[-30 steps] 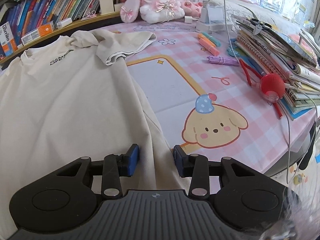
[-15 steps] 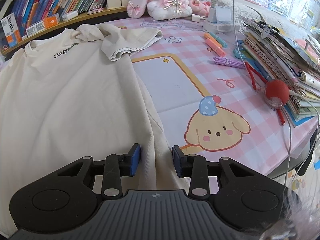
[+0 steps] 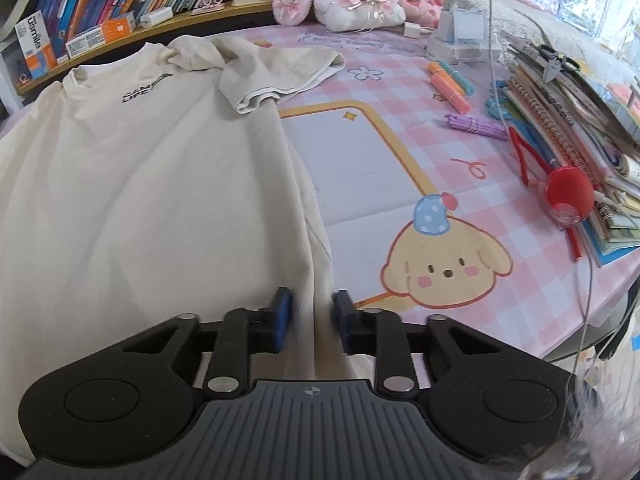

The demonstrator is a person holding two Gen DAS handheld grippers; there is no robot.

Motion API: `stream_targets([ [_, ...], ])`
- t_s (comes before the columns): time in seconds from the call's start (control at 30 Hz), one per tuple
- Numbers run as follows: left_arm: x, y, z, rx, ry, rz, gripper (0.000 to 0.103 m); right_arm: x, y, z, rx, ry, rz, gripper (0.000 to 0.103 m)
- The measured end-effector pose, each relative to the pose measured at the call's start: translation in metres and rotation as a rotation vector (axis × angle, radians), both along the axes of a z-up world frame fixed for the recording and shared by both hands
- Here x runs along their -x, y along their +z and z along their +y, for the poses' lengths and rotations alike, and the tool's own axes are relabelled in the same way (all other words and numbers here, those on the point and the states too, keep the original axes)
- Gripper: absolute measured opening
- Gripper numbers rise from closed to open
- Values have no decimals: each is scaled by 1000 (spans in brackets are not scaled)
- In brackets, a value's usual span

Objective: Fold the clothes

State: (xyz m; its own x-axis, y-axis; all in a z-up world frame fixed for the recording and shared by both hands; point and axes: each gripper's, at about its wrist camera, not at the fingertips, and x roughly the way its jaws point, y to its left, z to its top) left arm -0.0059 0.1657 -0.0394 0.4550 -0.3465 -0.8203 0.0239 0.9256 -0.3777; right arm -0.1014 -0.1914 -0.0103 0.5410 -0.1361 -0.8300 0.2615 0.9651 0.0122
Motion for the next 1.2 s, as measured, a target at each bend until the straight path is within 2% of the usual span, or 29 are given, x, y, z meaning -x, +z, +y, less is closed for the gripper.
stream_targets([
  [0.1, 0, 5, 23, 2, 31, -5, 0, 0, 2, 13, 7, 32, 38, 10],
  [0.2, 0, 10, 47, 5, 62, -9, 0, 6, 4, 27, -36, 55, 62, 10],
  [0.4, 1, 9, 44, -35, 1, 15, 1, 11, 7, 43, -18, 120, 107, 10],
  [0.5, 0, 14, 26, -118, -45, -17, 6, 0, 17, 36, 20, 163, 101, 14],
  [0.57, 2, 20, 17, -184, -71, -47, 14, -9, 27, 32, 57, 198, 66, 27],
  [0.63, 8, 26, 18, -232, -75, -84, 24, -23, 39, 30, 90, 246, 12, 33],
  [0.67, 11, 30, 17, -250, -69, -110, 29, -32, 41, 32, 116, 294, -4, 34],
  [0.7, 14, 34, 15, -268, -62, -136, 43, -42, 43, 35, 143, 344, -18, 36],
  [0.73, 17, 39, 11, -280, -54, -164, 50, -51, 45, 37, 171, 395, -32, 39],
  [0.77, 20, 45, 5, -286, -41, -195, 63, -61, 42, 42, 219, 466, -27, 40],
  [0.8, 23, 49, 0, -284, -32, -218, 70, -71, 39, 48, 270, 539, -20, 40],
  [0.87, 28, 58, -15, -267, -30, -246, 71, -87, 27, 59, 388, 685, -5, 38],
  [0.97, 33, 63, -51, -259, -51, -249, 74, -110, 10, 62, 508, 866, -4, 37],
  [1.03, 36, 64, -77, -277, -84, -264, 74, -124, 1, 59, 545, 965, -7, 36],
  [1.1, 42, 59, -99, -322, -87, -293, 74, -133, -5, 53, 558, 1014, -6, 34],
  [1.13, 43, 55, -109, -345, -80, -299, 74, -139, -7, 48, 556, 1034, -7, 31],
  [1.17, 44, 52, -117, -364, -72, -292, 74, -144, -9, 44, 555, 1054, -8, 22],
  [1.2, 44, 49, -124, -379, -62, -279, 74, -151, -6, 38, 514, 1046, -10, 19],
])
